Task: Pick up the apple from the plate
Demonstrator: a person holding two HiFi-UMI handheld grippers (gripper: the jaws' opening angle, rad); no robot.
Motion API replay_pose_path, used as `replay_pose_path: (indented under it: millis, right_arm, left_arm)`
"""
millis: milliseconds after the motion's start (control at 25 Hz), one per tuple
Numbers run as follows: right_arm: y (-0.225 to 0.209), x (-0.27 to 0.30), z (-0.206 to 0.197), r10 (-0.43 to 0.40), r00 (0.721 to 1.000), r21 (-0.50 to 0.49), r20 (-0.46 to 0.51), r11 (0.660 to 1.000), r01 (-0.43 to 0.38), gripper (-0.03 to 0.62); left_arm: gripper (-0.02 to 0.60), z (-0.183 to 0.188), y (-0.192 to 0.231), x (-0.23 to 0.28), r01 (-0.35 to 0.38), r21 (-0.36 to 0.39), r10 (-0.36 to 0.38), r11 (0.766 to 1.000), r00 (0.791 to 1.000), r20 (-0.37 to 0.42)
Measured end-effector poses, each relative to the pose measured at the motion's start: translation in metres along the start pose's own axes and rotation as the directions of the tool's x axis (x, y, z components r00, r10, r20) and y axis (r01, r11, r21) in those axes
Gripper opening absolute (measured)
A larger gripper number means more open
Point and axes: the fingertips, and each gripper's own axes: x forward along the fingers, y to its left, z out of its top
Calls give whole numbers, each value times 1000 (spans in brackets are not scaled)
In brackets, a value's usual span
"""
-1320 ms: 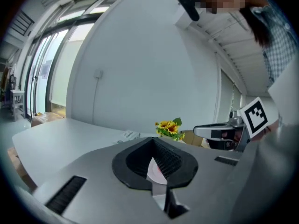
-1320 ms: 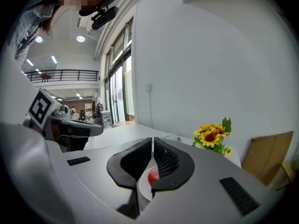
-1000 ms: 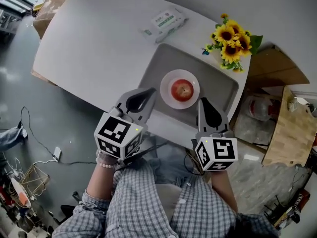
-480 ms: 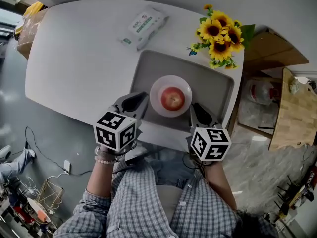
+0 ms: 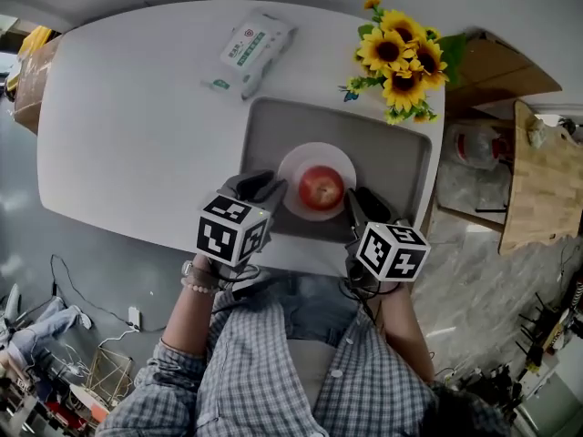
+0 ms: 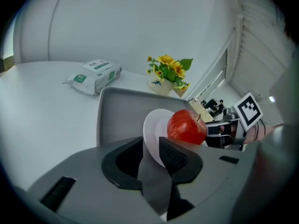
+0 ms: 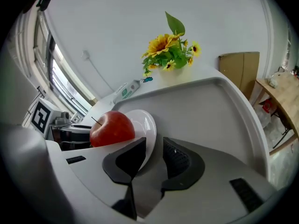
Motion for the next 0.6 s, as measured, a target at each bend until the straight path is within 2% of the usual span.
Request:
replay_pose_path:
  millis: [280, 440, 600]
  right_arm:
    - [2, 1, -3, -12, 1000, -9, -25, 1000, 12, 92]
    - [3, 3, -2, -39, 999, -45, -34, 998, 38, 91]
    - [6, 4, -3, -58, 997, -76, -50, 996, 54, 86]
  left_arm:
    - [92, -11, 3, 14, -45, -1, 44, 999, 988, -148]
    - [92, -10, 4, 16, -47, -33, 41, 998, 986, -162]
    - [88, -11, 3, 17, -47, -32, 40, 998, 983, -181]
